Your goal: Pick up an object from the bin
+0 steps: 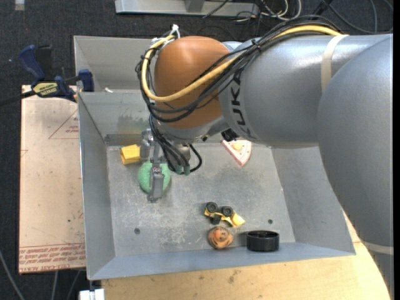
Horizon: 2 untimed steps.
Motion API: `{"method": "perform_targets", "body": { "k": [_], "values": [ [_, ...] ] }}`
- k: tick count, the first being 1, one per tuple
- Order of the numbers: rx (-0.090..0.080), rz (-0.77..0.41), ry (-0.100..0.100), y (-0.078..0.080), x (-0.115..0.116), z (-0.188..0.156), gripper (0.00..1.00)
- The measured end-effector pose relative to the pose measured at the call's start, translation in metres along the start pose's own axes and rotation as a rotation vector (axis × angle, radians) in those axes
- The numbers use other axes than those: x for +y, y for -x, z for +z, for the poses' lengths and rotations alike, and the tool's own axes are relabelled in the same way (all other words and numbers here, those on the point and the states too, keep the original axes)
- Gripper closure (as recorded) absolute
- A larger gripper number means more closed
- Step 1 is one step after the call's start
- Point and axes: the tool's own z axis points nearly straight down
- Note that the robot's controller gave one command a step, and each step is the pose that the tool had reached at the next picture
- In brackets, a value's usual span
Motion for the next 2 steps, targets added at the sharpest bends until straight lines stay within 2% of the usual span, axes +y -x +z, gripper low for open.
{"method": "perform_targets", "body": {
  "k": [1, 2],
  "values": [
    [-0.008, 0.003, 0.002, 0.002, -0.001, -0.005, 0.00],
    [-0.009, -0.047, 0.001, -0.019, -0.022, 0.018, 0.00]
  ]
}}
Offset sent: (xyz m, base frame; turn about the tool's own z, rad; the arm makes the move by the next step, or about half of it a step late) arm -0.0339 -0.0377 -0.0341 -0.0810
